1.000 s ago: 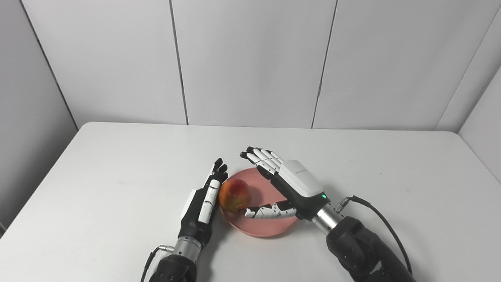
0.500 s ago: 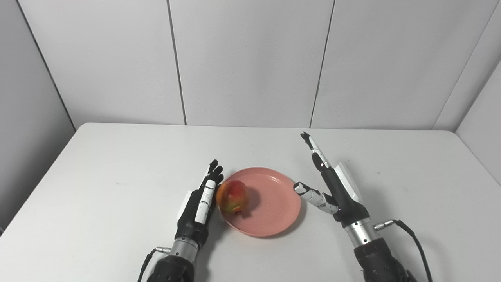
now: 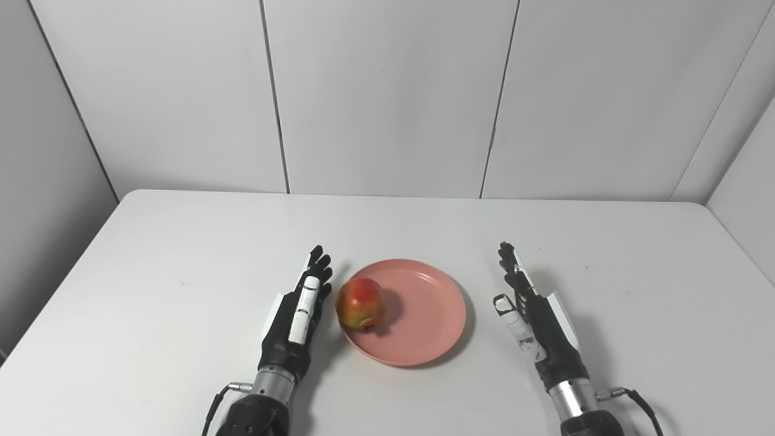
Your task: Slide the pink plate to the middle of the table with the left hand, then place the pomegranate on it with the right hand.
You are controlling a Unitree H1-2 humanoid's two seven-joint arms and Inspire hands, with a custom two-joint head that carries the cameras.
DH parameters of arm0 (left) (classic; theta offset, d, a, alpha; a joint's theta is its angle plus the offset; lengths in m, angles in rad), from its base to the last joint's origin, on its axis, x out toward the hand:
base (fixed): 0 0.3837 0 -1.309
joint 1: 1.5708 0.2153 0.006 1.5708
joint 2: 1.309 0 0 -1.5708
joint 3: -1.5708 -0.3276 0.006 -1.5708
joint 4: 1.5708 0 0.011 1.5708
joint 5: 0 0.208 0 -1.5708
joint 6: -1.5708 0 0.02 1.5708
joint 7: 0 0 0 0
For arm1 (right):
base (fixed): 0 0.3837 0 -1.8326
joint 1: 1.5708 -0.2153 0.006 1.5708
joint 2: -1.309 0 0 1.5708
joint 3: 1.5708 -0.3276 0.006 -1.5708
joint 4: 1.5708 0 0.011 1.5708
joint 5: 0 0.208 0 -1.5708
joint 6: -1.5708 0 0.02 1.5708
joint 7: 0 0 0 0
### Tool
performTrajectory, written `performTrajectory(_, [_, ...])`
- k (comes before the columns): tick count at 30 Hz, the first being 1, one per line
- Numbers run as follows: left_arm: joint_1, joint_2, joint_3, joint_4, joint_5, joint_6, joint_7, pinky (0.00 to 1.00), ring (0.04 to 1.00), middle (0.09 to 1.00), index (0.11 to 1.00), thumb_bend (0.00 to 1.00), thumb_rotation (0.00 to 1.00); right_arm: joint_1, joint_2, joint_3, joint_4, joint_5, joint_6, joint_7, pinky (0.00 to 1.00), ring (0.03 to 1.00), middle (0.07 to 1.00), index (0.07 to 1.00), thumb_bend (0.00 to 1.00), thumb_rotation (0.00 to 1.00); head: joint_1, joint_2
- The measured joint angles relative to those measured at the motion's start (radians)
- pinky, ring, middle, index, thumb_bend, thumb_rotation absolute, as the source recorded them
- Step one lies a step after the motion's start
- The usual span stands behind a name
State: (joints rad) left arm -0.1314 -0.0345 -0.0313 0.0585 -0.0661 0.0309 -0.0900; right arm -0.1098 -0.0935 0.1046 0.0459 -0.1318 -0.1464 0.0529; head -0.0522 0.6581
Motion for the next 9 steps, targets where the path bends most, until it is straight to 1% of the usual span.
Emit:
performTrajectory(4, [0.0,0.017,-0.001,-0.01,0.01,0.007,0.004,1.0,1.0,1.0,1.0,0.53,1.0,-0.006,0.007,-0.013,0.012,0.033,0.002,0.009,1.0,1.0,1.0,1.0,0.74,1.0,-0.006,-0.003])
performTrajectory(6, [0.0,0.027,-0.002,-0.01,0.015,0.008,0.003,1.0,1.0,1.0,1.0,0.52,1.0,-0.009,0.01,-0.017,0.017,0.042,0.002,0.012,1.0,1.0,1.0,1.0,0.75,0.99,-0.017,-0.017])
performTrajectory(9, [0.0,0.039,-0.001,-0.004,0.019,0.008,0.002,1.0,1.0,1.0,1.0,0.51,1.0,-0.011,0.017,-0.019,0.021,0.057,0.002,0.018,1.0,1.0,1.0,1.0,0.76,0.98,-0.02,-0.025])
